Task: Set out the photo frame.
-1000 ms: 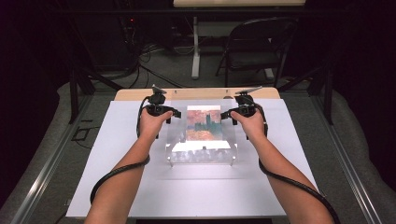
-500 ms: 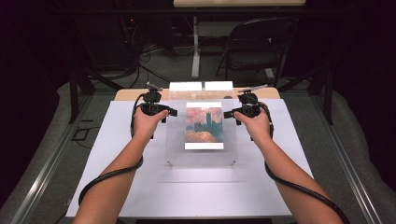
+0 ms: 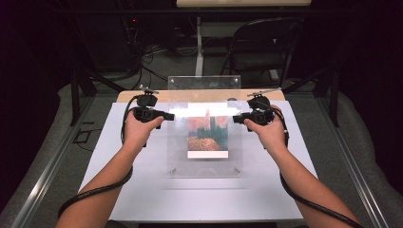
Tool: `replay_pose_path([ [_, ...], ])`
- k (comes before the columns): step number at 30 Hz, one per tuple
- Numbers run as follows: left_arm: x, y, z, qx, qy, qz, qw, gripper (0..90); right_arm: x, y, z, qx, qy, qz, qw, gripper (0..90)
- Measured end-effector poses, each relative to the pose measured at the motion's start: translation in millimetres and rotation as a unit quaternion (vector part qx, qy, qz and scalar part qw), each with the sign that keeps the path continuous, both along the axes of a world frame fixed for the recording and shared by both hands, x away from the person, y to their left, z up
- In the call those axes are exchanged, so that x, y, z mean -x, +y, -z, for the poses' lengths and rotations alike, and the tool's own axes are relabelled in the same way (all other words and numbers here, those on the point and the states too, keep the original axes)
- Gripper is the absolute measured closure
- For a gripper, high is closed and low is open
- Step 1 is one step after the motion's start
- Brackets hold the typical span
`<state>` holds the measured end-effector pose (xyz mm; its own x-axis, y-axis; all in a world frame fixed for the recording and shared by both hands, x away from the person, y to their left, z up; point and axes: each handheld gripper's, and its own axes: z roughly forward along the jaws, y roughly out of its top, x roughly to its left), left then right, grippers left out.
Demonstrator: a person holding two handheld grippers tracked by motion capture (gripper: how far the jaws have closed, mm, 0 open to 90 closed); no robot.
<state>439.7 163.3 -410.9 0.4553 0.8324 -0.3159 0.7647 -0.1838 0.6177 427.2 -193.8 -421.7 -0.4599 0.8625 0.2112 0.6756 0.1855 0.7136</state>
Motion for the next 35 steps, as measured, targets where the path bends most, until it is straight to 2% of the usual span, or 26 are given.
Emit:
replay_pose_path([
  [5, 13.8, 2.3, -6.5, 0.001, -0.012, 0.006, 0.9999, 71.6, 14.1, -3.9, -6.3, -0.008, -0.008, -0.005, 0.9999, 63.7],
  [12, 34.9, 8.3, -15.0, 0.006, -0.026, 0.028, 0.9993, 75.1, 33.5, -7.6, -15.3, -0.007, -0.018, -0.022, 0.9996, 67.5],
  [16, 50.2, 14.0, -16.9, 0.027, -0.034, 0.037, 0.9983, 76.0, 49.2, -9.2, -19.3, -0.003, -0.031, -0.034, 0.9989, 68.5],
  [19, 64.9, 17.0, -18.8, 0.032, -0.046, 0.053, 0.9970, 76.0, 63.1, -12.8, -20.6, -0.010, -0.044, -0.046, 0.9979, 68.6],
  [22, 81.3, 21.0, -19.4, 0.046, -0.054, 0.065, 0.9954, 75.5, 78.8, -17.9, -21.1, -0.032, -0.048, -0.058, 0.9967, 68.6],
  [25, 98.2, 24.4, -18.7, 0.048, -0.066, 0.087, 0.9928, 73.7, 95.9, -20.6, -20.1, -0.040, -0.061, -0.074, 0.9946, 68.4],
  [29, 116.1, 25.0, -14.1, 0.067, -0.066, 0.109, 0.9896, 68.6, 114.3, -20.4, -14.8, -0.044, -0.062, -0.095, 0.9926, 65.6],
  [32, 125.5, 23.4, -11.3, 0.058, -0.078, 0.119, 0.9882, 65.1, 122.6, -16.7, -7.0, -0.049, -0.052, -0.111, 0.9913, 62.3],
  [35, 130.0, 22.4, -7.8, 0.043, -0.086, 0.115, 0.9888, 64.3, 127.4, -14.4, -0.4, -0.043, -0.060, -0.110, 0.9912, 58.3],
])
